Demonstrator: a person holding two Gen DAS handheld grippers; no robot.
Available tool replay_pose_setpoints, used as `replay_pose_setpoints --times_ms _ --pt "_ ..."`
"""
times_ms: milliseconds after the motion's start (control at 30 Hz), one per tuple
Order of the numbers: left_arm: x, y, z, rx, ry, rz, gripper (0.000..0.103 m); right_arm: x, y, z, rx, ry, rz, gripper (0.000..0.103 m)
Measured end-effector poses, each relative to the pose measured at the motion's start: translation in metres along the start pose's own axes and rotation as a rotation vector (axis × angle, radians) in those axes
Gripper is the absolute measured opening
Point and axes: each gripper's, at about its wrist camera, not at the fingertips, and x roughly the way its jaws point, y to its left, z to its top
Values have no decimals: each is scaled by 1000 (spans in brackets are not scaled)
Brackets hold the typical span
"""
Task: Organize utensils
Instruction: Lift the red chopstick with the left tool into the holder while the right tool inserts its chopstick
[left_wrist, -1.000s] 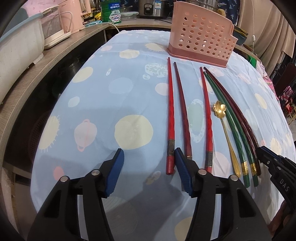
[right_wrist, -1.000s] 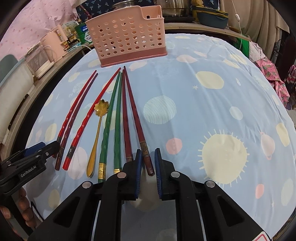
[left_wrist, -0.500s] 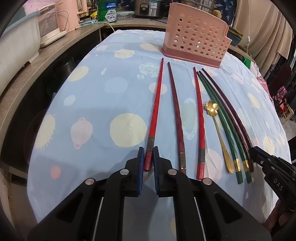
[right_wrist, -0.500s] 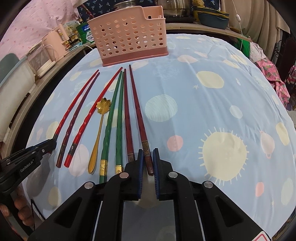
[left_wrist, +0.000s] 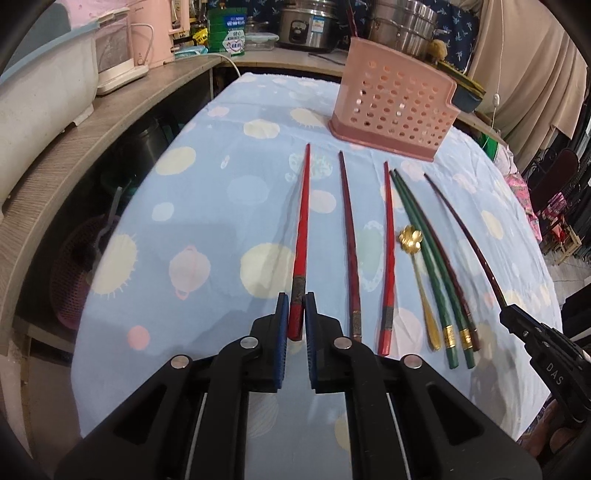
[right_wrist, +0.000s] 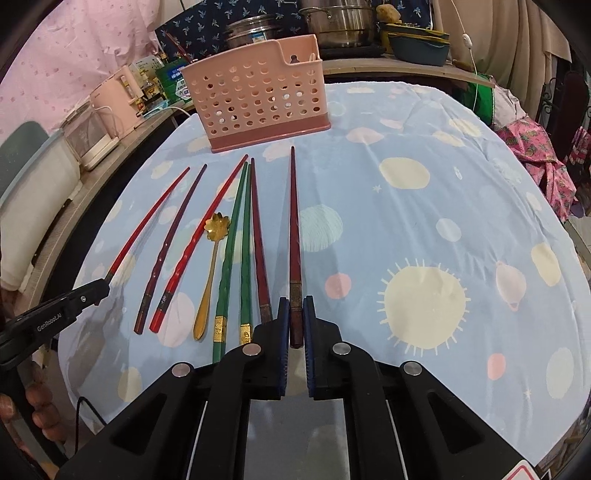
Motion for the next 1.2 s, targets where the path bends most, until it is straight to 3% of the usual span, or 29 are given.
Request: replay_pose_setpoints --times_ms 500,1200 --pt "-78 -15 62 14 -192 -77 7 -83 -6 68 39 -250 72 7" --pt "-154 -70 230 67 -568 -136 7 -115 1 229 58 -553 123 7"
